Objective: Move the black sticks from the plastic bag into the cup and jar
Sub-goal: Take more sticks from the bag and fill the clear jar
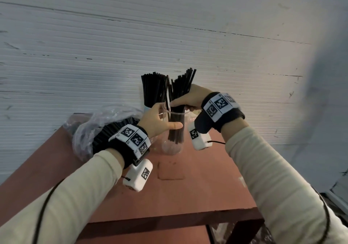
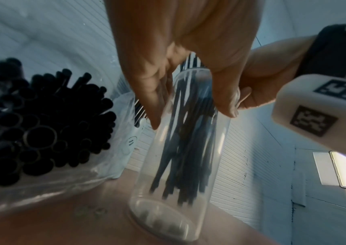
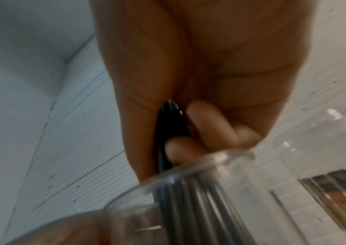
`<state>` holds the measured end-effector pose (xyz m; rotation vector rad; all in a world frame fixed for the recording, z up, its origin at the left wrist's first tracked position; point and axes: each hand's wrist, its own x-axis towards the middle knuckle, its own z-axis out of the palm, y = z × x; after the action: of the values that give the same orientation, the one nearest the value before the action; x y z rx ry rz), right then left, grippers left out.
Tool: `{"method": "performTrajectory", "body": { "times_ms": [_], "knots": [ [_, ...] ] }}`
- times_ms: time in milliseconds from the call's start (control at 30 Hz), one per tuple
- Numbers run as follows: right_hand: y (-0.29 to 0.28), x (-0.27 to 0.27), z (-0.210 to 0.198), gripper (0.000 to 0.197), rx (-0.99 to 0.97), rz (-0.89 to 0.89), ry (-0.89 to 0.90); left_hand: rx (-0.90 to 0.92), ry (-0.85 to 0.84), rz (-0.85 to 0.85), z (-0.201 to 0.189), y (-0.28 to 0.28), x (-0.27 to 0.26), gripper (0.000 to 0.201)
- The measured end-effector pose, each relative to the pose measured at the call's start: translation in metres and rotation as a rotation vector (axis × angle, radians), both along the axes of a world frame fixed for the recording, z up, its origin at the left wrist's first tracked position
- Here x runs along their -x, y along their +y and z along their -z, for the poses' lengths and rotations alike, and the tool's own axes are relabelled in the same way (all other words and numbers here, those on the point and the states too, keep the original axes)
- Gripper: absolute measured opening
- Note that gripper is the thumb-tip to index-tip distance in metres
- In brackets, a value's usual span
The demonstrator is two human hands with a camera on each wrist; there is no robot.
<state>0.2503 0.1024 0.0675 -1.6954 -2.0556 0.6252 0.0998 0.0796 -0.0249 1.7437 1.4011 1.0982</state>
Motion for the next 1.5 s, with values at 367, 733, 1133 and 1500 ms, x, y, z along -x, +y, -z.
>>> {"method": "performTrajectory", "body": {
  "times_ms": [367, 733, 1133, 1500],
  "knots": [
    [-0.02, 0.005, -0.014, 0.074, -0.011, -0.015, -0.167, 0.042, -0.112, 0.036, -0.006, -0.011, -0.007, 0.081],
    [-0.068, 0.042, 0.007, 0.005, -0.763, -0.073, 0.239, -0.222, 0.062, -0.178, -0.033, -0.029, 0.06, 0.021],
    [-0.06, 0.135, 0.07, 0.031, -0.05, -0.288, -0.332, 0.091, 0.417, -0.222, -0.026, -0.044, 0.171, 0.047],
    [-0.047, 0.165, 0.076, 0.03, -0.145, -0.283, -0.199, -0.024, 0.241, -0.234, -0.014, -0.052, 0.179, 0.047]
  ]
}}
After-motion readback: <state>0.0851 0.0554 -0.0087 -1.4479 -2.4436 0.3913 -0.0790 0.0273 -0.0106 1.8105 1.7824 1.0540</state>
